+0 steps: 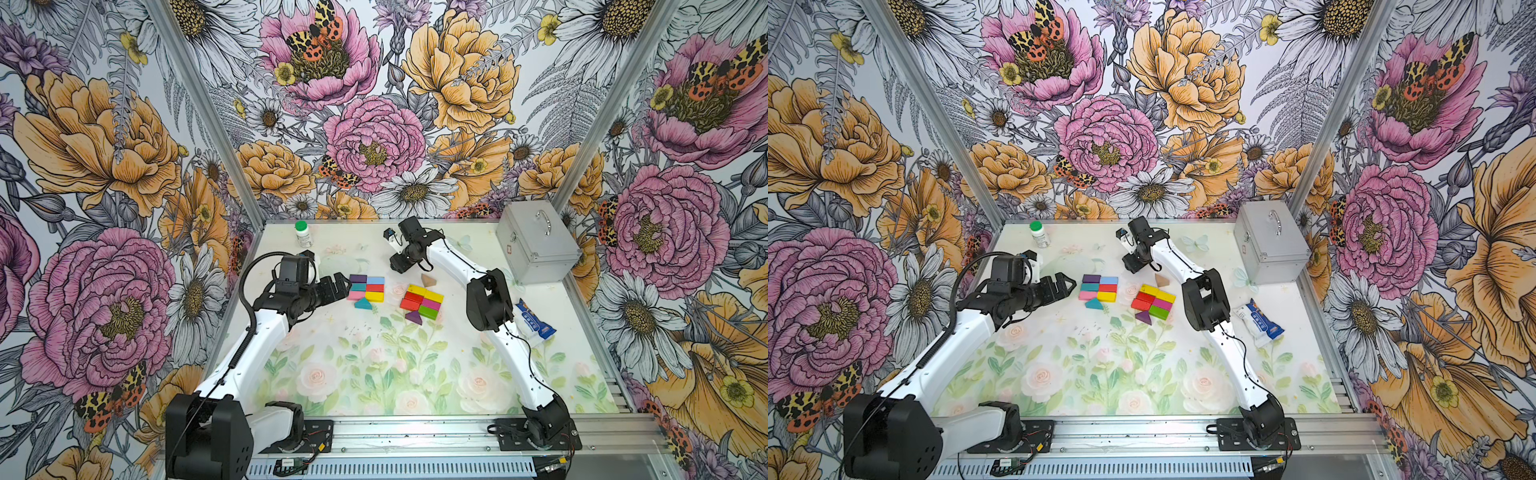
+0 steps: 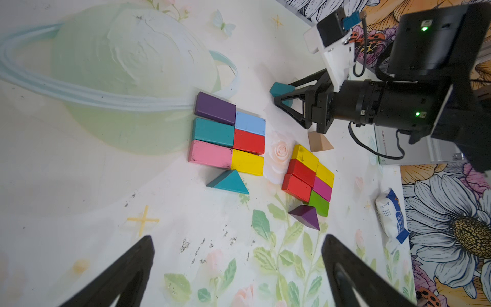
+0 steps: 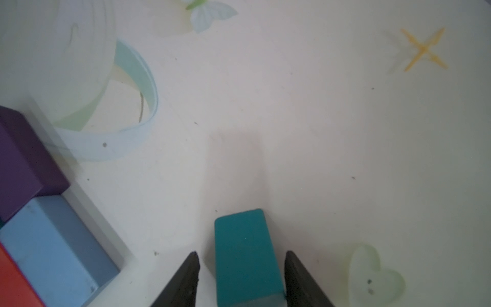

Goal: Assemble a piece of candy with building blocks
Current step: Pick up the building block from the center of the board.

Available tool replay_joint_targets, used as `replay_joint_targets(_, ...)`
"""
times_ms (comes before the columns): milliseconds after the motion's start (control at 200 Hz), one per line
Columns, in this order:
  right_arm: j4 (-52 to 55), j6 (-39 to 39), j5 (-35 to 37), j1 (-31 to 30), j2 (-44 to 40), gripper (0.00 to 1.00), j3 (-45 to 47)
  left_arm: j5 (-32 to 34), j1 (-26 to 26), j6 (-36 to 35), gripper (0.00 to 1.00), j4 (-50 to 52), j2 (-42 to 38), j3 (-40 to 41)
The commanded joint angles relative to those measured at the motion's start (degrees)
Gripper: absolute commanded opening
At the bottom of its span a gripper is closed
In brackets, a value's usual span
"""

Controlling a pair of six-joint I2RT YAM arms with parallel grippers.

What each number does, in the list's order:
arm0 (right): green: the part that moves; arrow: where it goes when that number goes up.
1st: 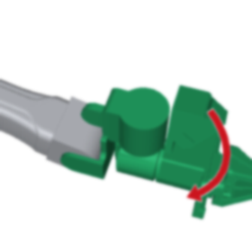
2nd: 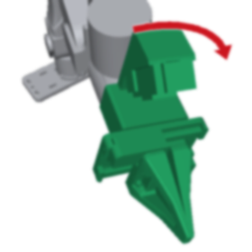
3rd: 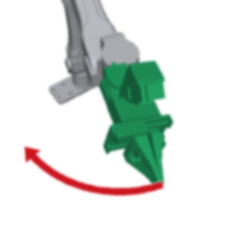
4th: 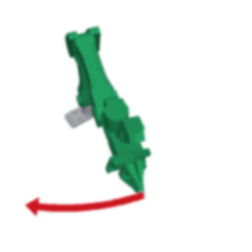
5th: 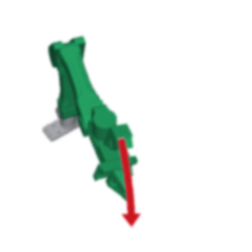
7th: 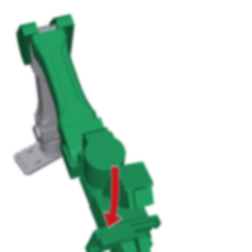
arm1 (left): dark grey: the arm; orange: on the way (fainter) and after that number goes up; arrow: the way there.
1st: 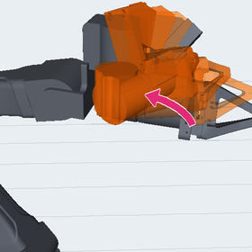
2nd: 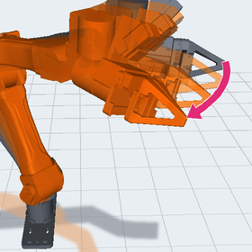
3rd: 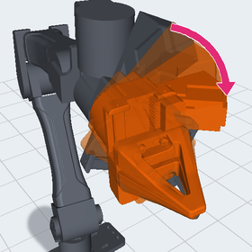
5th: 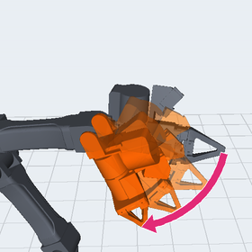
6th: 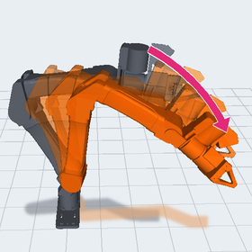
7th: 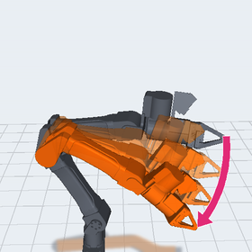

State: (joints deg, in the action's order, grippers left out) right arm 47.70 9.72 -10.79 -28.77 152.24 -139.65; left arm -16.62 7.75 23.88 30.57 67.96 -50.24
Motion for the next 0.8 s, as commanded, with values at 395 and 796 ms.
replay_joint_targets(395,1.43,-6.84,-10.41,2.76,-1.74,0.12,0.74,-1.81,1.48,-1.23,0.99,-1.04,-0.38,-1.16)
replay_joint_targets(796,-3.91,-9.83,-36.77,4.73,-19.30,0.09,19.19,8.23,19.29,-19.14,0.99,11.53,5.80,-17.08)
